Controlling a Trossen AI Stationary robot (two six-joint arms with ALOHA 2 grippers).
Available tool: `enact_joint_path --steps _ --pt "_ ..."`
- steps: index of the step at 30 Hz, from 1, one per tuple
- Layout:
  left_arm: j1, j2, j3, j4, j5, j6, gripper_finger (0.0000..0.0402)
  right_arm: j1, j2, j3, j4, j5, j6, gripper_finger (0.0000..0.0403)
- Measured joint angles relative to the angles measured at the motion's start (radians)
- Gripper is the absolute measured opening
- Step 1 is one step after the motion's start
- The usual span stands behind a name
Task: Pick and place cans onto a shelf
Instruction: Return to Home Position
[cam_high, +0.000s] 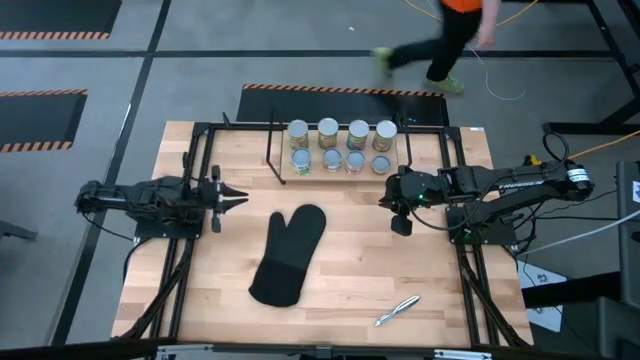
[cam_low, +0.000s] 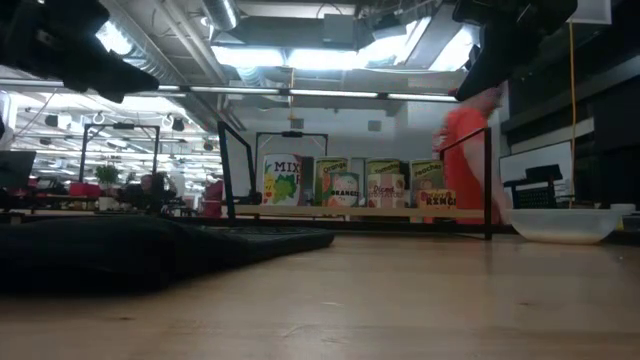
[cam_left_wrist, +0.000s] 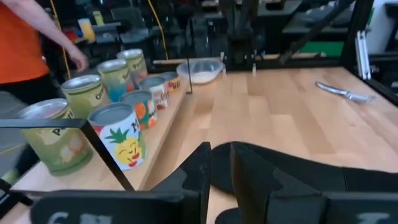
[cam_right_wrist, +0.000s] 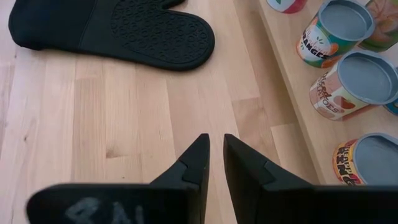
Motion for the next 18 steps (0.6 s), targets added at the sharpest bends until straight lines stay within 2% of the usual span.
enact_joint_path --steps 4,11,18 --pt "0.0 -0.077 -0.05 0.003 0.033 0.003 0.0055 0.0 0.0 0.0 0.0 0.0 0.0 0.0052" --pt "0.0 -0.075 -0.116 0.019 0.053 0.0 0.0055 0.0 0.0 0.0 0.0 0.0 0.0 0.0052" --pt "0.0 -0.075 -0.147 0.132 0.079 0.062 0.0055 0.0 0.0 0.0 0.0 0.0 0.0 0.0052"
